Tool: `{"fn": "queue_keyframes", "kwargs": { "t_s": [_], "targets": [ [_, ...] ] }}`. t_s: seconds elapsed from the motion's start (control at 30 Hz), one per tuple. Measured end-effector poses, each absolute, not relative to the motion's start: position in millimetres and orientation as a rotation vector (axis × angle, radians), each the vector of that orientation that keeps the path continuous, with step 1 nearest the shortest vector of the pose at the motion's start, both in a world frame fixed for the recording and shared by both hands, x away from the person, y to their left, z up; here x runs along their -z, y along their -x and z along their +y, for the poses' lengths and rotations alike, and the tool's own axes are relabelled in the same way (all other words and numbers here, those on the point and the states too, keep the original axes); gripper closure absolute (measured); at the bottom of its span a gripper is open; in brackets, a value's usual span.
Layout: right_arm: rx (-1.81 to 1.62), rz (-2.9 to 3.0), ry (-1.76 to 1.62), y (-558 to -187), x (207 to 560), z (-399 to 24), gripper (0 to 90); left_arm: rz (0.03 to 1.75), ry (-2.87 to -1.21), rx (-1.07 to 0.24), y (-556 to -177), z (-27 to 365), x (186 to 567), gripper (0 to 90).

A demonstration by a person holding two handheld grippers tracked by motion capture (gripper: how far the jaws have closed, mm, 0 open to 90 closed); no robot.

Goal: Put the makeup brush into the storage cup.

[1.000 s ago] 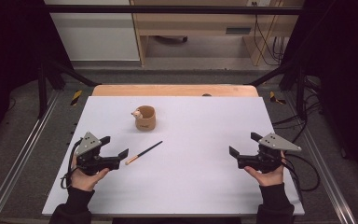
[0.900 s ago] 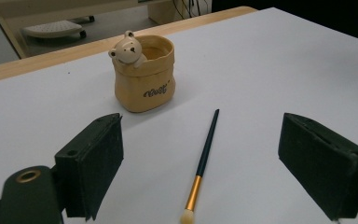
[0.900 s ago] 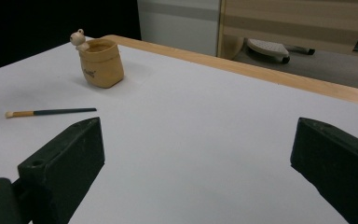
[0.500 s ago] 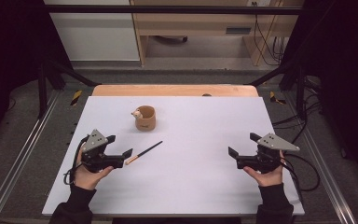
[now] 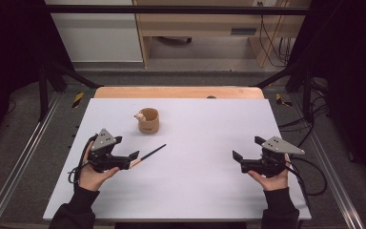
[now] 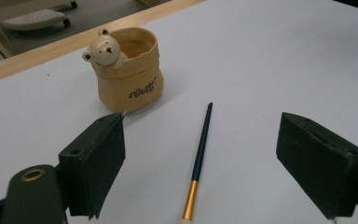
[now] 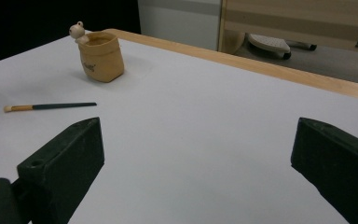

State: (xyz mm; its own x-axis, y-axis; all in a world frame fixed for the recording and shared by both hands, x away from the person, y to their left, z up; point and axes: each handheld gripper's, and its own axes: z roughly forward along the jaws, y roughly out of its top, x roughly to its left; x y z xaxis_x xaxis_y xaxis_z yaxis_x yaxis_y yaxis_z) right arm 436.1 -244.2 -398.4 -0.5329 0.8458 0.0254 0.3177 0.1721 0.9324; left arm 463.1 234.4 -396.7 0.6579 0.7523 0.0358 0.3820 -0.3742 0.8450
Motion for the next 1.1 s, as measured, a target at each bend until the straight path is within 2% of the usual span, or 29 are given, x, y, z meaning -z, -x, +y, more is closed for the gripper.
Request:
{"fn": "queue_keyframes", "kwargs": {
  "t_s": [0.53, 1.1],
  "targets": [
    [-1.35, 1.953, -1.093, -437.1, 399.9, -242.5, 2.9, 0.854, -2.133, -0.5, -481.9, 216.4, 401.5, 18.6],
    [-1.357, 1.959, -1.091, -437.8, 401.2, -240.9, 3.0, 0.851, -2.288, -0.432, -500.6, 201.1, 422.2, 26.8]
  ]
}}
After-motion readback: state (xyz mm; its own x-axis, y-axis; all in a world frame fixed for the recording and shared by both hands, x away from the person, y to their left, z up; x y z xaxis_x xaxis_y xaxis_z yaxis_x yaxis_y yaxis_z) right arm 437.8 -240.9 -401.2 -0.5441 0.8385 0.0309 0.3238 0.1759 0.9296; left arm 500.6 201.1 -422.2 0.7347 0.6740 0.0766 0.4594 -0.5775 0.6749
